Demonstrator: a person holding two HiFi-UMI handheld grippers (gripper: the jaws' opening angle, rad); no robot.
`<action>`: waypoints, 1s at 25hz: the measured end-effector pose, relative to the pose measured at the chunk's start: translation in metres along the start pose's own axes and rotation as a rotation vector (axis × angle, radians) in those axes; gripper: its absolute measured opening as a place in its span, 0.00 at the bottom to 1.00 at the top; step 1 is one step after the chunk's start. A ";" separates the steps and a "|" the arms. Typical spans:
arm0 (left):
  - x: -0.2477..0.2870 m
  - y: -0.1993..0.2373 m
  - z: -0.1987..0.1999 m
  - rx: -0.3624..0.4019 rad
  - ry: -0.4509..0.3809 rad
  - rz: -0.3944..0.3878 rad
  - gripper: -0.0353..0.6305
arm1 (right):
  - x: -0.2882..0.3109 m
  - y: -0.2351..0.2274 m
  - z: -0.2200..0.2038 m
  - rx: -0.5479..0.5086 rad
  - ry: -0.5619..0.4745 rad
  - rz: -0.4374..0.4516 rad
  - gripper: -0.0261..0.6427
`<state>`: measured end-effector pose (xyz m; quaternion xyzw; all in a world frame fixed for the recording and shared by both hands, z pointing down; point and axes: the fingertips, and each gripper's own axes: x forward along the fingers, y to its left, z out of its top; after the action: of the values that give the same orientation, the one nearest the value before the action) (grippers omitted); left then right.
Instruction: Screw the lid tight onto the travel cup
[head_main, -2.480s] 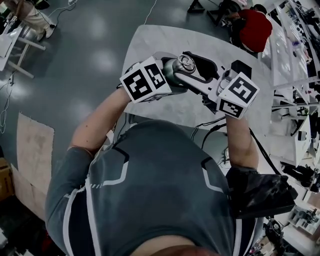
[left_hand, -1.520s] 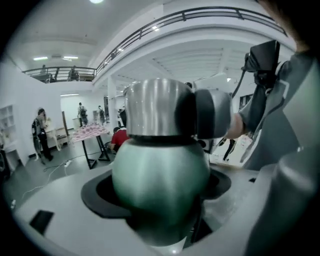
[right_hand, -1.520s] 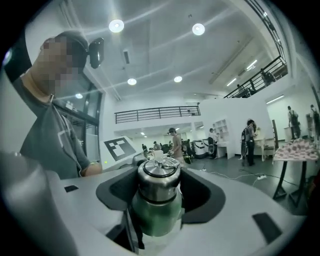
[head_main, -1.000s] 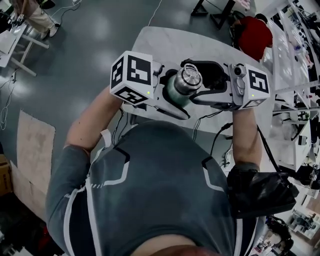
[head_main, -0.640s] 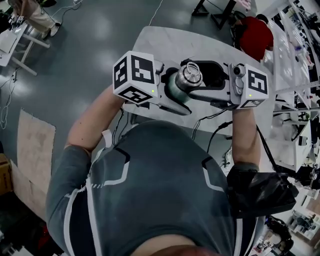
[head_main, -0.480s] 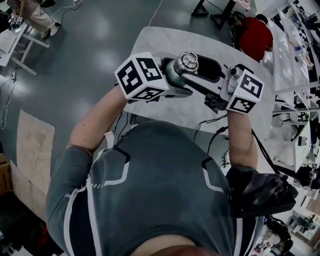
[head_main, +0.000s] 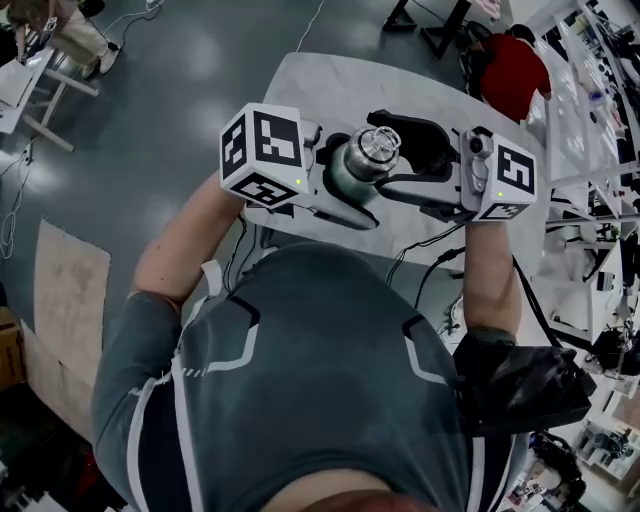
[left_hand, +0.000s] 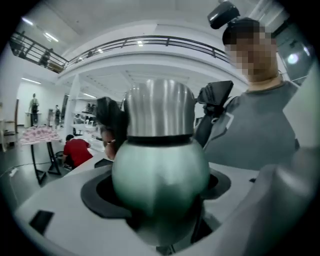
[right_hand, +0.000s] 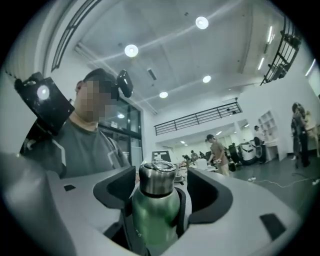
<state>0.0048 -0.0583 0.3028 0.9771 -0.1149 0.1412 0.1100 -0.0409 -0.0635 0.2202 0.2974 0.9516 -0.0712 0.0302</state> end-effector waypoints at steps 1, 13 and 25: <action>0.002 -0.008 0.003 0.010 0.006 -0.042 0.66 | 0.001 0.006 0.005 -0.009 -0.006 0.049 0.51; -0.005 0.055 -0.029 -0.019 0.175 0.353 0.66 | 0.005 -0.033 -0.020 -0.052 0.115 -0.252 0.45; -0.001 0.039 -0.028 0.019 0.122 0.203 0.66 | 0.002 -0.024 -0.022 -0.040 0.110 -0.171 0.48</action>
<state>-0.0129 -0.0886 0.3359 0.9510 -0.2052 0.2117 0.0928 -0.0568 -0.0783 0.2441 0.2180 0.9749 -0.0382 -0.0222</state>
